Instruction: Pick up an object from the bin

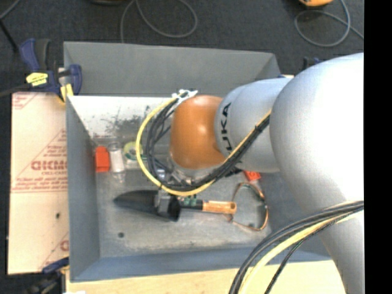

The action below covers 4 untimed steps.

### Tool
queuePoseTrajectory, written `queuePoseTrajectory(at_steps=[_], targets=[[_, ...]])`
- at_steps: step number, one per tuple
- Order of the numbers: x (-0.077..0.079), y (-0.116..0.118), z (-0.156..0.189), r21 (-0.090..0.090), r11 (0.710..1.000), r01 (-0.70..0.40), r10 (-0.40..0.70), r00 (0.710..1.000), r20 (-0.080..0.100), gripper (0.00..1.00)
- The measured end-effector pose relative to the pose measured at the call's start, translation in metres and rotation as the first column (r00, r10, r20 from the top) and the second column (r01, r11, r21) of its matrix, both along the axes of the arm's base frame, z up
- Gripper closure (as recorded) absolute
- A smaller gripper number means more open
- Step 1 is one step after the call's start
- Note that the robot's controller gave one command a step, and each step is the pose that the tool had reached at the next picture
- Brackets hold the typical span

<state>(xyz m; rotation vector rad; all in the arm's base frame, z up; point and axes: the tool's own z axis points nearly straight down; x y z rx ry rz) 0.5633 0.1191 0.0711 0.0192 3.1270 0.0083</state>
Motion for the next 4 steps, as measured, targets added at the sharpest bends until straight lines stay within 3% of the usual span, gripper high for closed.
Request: queuePoseTrajectory(at_steps=[1, 2, 3, 4], targets=[[0.000, 0.000, 0.000, 0.000, 1.000, 0.001, -0.001, 1.000, 0.000, 1.00], [0.018, -0.006, 0.095, -0.001, 0.998, -0.059, 0.059, 0.998, 0.002, 1.00], [0.018, -0.006, 0.095, 0.000, 0.998, -0.059, 0.059, 0.998, 0.002, 1.00], [0.024, -0.007, 0.233, -0.002, 0.998, -0.065, 0.065, 0.998, 0.006, 1.00]])
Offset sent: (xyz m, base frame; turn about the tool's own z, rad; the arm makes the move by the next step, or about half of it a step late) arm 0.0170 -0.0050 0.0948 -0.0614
